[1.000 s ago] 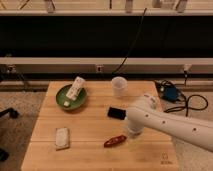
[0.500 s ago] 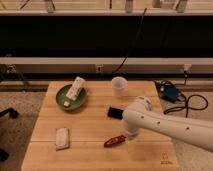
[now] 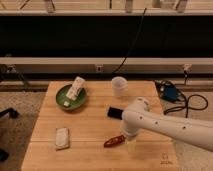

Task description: Place the pepper in the ceramic cup

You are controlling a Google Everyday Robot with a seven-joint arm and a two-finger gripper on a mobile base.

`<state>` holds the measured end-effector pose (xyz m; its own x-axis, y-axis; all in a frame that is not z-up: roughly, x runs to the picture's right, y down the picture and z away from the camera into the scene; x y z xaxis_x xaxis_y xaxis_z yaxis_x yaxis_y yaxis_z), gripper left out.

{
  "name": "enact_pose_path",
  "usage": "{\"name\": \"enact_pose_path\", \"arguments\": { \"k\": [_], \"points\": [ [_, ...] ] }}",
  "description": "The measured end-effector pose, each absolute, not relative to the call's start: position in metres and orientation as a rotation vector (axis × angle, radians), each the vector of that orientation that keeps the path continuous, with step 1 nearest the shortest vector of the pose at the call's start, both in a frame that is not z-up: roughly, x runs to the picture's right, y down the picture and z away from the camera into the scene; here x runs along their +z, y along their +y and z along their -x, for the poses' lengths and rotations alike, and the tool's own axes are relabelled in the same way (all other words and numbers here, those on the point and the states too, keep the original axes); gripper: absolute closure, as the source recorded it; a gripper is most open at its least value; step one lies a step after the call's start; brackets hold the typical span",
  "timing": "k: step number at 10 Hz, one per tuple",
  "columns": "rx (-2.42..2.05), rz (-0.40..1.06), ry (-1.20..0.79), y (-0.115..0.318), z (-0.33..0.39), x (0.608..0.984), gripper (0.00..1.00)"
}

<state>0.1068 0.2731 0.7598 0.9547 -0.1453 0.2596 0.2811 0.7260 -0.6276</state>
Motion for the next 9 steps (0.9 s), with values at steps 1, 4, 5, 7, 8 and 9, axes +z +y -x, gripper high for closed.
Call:
{"name": "enact_pose_path", "arguments": {
  "k": [1, 4, 5, 7, 8, 9],
  "points": [
    [-0.238, 0.725, -0.198, 0.275, -0.108, 0.762, 0.2],
    [-0.248, 0.738, -0.2, 0.279, -0.107, 0.768, 0.2],
    [-0.253, 0.743, -0.201, 0.281, -0.106, 0.77, 0.2],
    [-0.259, 0.75, -0.201, 0.284, -0.106, 0.773, 0.2],
    [-0.265, 0.755, -0.201, 0.286, -0.105, 0.776, 0.2],
    [-0.267, 0.757, -0.202, 0.288, -0.104, 0.776, 0.2]
  ]
}}
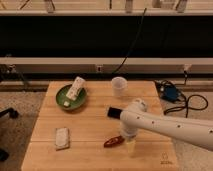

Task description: Place the pepper in the ceramic cup

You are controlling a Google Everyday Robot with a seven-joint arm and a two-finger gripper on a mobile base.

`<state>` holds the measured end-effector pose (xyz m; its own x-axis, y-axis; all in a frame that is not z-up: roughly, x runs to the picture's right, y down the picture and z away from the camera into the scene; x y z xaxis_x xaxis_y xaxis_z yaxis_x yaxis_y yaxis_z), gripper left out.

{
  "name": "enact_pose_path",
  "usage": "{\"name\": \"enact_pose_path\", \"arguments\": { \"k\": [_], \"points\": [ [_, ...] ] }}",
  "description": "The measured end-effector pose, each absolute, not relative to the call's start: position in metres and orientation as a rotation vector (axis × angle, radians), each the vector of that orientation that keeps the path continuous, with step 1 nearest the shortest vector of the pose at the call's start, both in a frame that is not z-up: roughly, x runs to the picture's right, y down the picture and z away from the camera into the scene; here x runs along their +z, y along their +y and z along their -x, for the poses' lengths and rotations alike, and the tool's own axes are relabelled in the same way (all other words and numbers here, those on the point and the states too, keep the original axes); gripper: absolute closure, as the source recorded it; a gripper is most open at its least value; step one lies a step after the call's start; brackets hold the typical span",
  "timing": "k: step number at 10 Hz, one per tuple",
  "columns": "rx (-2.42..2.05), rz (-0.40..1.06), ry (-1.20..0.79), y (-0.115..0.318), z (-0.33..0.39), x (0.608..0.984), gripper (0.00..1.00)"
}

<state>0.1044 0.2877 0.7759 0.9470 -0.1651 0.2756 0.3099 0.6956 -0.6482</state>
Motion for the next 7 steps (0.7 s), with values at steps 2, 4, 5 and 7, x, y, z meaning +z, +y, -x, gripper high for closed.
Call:
{"name": "enact_pose_path", "arguments": {
  "k": [2, 4, 5, 7],
  "points": [
    [-0.271, 0.762, -0.204, 0.2898, -0.1037, 0.7765, 0.2],
    [-0.276, 0.766, -0.205, 0.2926, -0.1033, 0.7774, 0.2],
    [-0.279, 0.767, -0.205, 0.2933, -0.1031, 0.7774, 0.2],
    [-0.285, 0.77, -0.206, 0.2962, -0.1018, 0.7776, 0.2]
  ]
}}
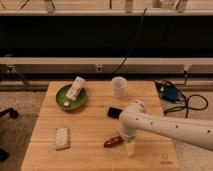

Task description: Place the pepper in the ceramic cup

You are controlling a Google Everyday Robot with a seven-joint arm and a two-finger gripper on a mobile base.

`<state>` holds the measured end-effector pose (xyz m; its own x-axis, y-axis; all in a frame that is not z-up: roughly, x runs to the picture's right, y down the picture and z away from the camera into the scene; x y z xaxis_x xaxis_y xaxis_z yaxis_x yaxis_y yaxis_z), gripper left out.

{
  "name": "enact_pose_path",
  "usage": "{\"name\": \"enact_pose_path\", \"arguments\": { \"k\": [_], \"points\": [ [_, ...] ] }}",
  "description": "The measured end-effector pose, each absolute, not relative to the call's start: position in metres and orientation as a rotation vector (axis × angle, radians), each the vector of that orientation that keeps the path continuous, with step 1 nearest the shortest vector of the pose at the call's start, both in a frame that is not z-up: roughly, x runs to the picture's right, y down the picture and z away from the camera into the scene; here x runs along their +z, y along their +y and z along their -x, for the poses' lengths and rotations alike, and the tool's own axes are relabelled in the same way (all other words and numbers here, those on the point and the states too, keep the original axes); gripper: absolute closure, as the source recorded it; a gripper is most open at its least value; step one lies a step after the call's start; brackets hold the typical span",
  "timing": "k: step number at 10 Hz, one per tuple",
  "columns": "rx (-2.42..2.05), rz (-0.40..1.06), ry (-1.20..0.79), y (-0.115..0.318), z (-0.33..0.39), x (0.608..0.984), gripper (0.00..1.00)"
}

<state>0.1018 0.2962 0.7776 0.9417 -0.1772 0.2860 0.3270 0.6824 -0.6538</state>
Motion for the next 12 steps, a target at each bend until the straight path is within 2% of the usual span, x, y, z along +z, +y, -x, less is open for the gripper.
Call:
{"name": "enact_pose_path", "arguments": {
  "k": [10, 11, 12],
  "points": [
    [-0.301, 0.778, -0.207, 0.307, -0.097, 0.778, 0.2],
    [-0.302, 0.778, -0.207, 0.308, -0.097, 0.778, 0.21],
    [-0.303, 0.777, -0.207, 0.308, -0.097, 0.778, 0.27]
  ]
}}
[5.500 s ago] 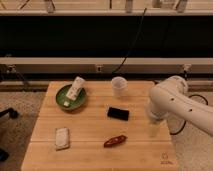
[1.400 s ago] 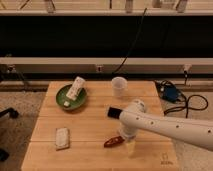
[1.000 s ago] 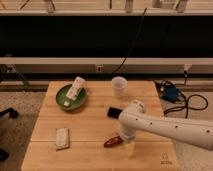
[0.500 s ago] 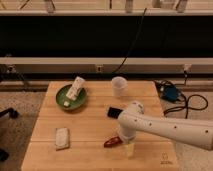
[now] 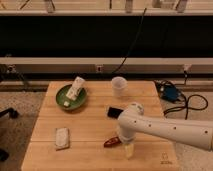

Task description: Place the pepper in the ceramic cup

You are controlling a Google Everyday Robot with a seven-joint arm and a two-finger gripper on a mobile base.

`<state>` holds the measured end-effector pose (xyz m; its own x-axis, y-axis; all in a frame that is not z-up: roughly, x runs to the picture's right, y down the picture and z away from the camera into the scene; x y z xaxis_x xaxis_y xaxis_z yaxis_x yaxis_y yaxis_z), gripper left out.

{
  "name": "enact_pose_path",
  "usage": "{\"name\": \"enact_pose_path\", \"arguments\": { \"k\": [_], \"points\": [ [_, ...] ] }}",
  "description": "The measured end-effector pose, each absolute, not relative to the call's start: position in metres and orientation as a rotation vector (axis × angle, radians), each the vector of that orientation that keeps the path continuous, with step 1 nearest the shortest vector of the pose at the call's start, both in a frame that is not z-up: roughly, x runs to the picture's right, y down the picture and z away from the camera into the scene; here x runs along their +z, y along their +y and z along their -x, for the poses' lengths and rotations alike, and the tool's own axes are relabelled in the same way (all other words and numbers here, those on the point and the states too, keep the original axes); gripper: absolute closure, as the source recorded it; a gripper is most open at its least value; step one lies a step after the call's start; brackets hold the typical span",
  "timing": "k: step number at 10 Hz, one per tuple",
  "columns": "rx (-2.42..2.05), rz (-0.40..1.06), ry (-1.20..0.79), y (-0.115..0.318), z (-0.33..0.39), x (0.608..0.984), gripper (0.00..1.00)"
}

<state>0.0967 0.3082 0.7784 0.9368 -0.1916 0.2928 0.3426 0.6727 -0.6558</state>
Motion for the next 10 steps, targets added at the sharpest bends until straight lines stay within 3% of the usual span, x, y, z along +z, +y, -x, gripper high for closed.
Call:
{"name": "enact_pose_path", "arguments": {
  "k": [4, 10],
  "points": [
    [-0.303, 0.776, -0.209, 0.3067, -0.0952, 0.7781, 0.25],
    [-0.307, 0.778, -0.209, 0.3016, -0.0947, 0.7729, 0.8]
  ]
}}
